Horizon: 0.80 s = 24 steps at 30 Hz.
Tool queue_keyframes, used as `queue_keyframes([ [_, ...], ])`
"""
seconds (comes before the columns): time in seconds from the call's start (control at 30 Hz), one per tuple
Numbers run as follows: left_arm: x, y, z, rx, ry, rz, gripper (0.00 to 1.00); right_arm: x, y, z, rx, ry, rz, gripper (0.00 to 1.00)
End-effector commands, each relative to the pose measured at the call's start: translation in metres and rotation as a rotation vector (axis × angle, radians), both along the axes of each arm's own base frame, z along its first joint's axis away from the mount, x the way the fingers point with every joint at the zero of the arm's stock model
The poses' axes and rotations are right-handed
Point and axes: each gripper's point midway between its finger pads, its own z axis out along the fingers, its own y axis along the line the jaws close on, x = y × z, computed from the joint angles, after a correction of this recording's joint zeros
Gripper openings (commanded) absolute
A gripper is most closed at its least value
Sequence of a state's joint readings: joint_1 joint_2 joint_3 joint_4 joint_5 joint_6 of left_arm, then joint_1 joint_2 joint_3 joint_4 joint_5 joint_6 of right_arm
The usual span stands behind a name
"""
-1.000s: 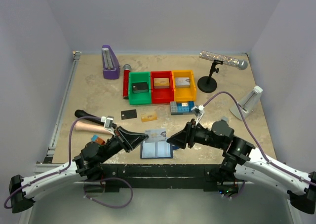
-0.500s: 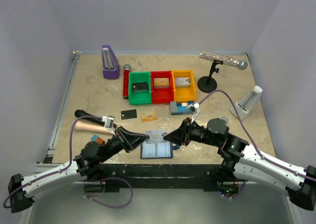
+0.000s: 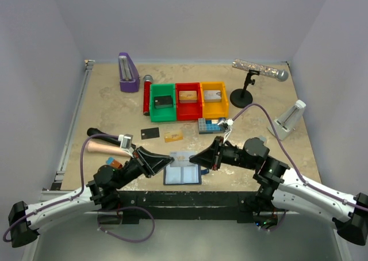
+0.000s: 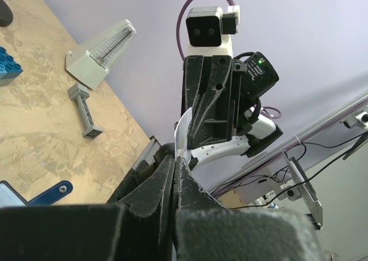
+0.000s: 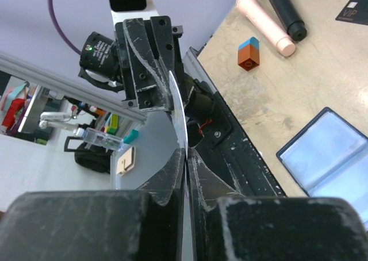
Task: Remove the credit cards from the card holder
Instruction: Place the credit card at the center of the board.
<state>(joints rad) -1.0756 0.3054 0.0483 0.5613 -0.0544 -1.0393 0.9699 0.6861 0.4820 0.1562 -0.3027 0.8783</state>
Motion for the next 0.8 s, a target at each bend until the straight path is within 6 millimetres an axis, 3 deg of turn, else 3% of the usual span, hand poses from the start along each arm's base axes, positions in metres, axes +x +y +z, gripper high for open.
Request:
queue_keyframes([
  [0.0,-0.005,0.0,0.01,-0.04,-0.019,-0.024,0.0,-0.005,-0.002,0.013,0.057,-0.04,0.018,0.03],
  [0.03,-0.005,0.0,0.01,-0.036,-0.022,-0.025,0.0,-0.005,-0.004,0.013,0.058,-0.042,0.015,0.0],
  [0.07,-0.006,-0.001,0.009,-0.029,-0.02,-0.031,0.1,-0.006,-0.005,0.013,0.053,-0.044,0.012,0.0],
  [0.1,-0.005,-0.001,0.008,-0.023,-0.021,-0.029,0.32,-0.006,-0.007,0.011,0.044,-0.043,0.009,0.0],
  [0.13,-0.004,-0.001,0.007,-0.016,-0.017,-0.024,0.47,-0.006,-0.009,0.009,0.036,-0.045,0.006,0.0],
  [0.2,0.0,0.0,0.001,0.005,-0.005,-0.002,0.65,-0.005,-0.016,0.008,0.013,-0.054,-0.011,0.0],
  [0.23,0.003,0.001,-0.004,0.027,0.003,0.015,0.93,-0.003,-0.02,0.001,-0.02,-0.054,-0.028,0.0],
  [0.27,0.005,0.002,-0.009,0.05,0.013,0.031,0.98,0.001,-0.027,-0.004,-0.059,-0.05,-0.055,0.0],
  [0.4,0.02,0.015,-0.028,0.129,0.071,0.134,1.0,0.031,-0.067,-0.053,-0.308,0.067,-0.215,0.0],
  [0.5,0.028,0.028,-0.041,0.173,0.138,0.208,1.0,0.049,-0.085,-0.087,-0.411,0.177,-0.281,0.0],
  [0.77,0.02,0.03,-0.047,0.18,0.142,0.174,0.98,0.085,-0.088,-0.134,-0.488,0.342,-0.272,0.0],
])
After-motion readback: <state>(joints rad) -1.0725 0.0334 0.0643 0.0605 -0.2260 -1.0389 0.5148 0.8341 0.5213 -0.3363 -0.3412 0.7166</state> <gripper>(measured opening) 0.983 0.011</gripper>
